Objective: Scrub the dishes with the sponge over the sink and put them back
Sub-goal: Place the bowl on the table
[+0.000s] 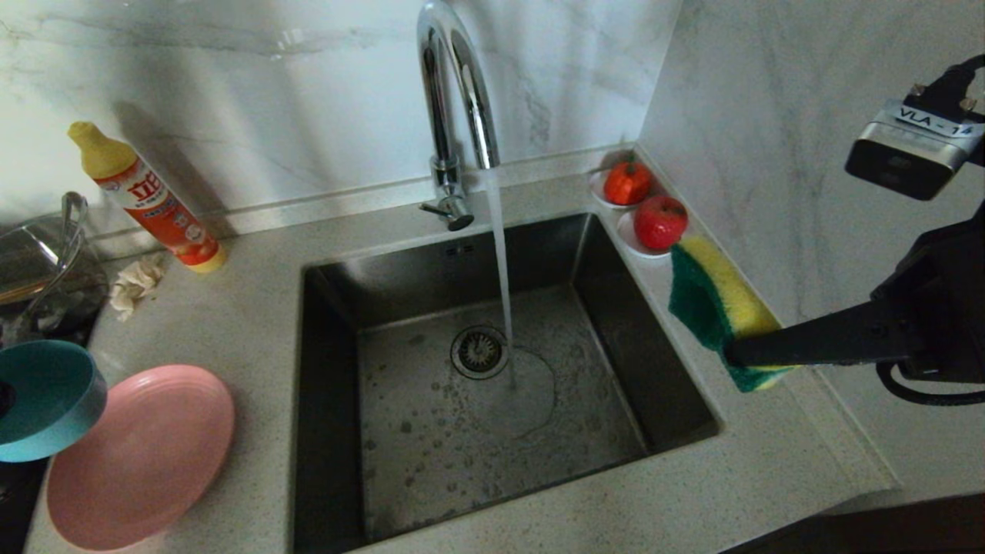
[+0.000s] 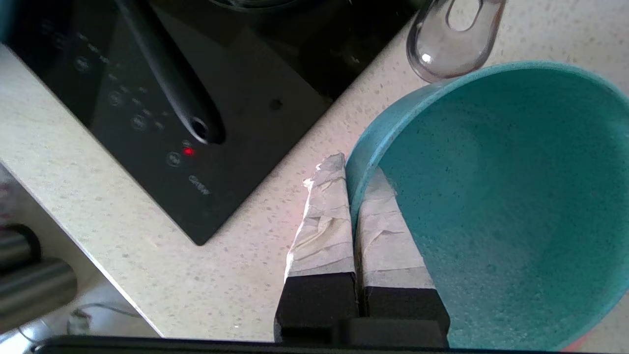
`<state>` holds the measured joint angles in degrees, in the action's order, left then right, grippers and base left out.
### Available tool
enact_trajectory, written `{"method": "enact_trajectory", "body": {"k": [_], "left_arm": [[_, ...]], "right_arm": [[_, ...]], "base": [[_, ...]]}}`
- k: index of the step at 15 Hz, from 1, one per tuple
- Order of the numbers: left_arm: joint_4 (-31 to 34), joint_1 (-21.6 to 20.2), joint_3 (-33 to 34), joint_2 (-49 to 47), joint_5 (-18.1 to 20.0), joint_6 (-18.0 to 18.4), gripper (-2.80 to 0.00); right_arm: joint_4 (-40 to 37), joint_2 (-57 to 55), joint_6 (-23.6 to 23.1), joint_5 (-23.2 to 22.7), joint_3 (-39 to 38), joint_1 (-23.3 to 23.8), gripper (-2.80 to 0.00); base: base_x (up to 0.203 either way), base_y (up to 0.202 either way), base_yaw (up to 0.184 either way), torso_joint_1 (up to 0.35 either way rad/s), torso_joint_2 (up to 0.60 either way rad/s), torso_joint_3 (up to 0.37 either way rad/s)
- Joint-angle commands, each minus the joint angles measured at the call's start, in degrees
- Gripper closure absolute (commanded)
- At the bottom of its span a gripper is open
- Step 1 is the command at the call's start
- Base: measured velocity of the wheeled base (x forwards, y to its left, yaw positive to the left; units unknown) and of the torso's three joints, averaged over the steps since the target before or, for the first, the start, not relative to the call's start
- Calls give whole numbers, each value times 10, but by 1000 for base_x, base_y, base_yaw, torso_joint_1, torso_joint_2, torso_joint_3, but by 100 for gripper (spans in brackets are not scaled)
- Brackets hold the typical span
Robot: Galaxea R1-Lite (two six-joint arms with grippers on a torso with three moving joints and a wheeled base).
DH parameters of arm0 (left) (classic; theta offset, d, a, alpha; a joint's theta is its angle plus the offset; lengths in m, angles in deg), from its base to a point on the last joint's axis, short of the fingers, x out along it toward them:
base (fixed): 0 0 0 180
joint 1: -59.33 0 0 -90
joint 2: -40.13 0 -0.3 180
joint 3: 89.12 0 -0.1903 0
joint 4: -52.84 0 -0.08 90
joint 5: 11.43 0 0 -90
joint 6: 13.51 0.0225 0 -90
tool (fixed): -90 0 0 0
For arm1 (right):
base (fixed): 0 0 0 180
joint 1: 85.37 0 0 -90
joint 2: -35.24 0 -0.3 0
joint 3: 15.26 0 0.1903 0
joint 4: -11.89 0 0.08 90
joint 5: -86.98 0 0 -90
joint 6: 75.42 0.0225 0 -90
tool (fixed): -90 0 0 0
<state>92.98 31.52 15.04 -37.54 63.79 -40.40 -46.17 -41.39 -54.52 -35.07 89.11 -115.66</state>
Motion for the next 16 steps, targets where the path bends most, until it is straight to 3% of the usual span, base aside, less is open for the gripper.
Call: {"method": "enact_trajectory", "body": {"k": [1, 8, 11, 16], "left_arm": [[-19, -8, -1, -29, 2, -2, 0], [-56, -24, -15, -55, 4, -3, 0], [-56, -56, -45, -66, 7, 0, 0], [-54, -100, -63, -92, 45, 10, 0]], "right_arm": [[-2, 1, 1, -2, 0, 0, 0], [-2, 3, 0, -2, -1, 6, 0], [-2, 3, 1, -3, -5, 6, 0], [-2, 3, 0, -6, -2, 7, 0]], "base": [[0, 0, 0, 0, 0, 0], [0, 0, 0, 0, 0, 0], [0, 0, 0, 0, 0, 0], [0, 0, 0, 0, 0, 0]]}}
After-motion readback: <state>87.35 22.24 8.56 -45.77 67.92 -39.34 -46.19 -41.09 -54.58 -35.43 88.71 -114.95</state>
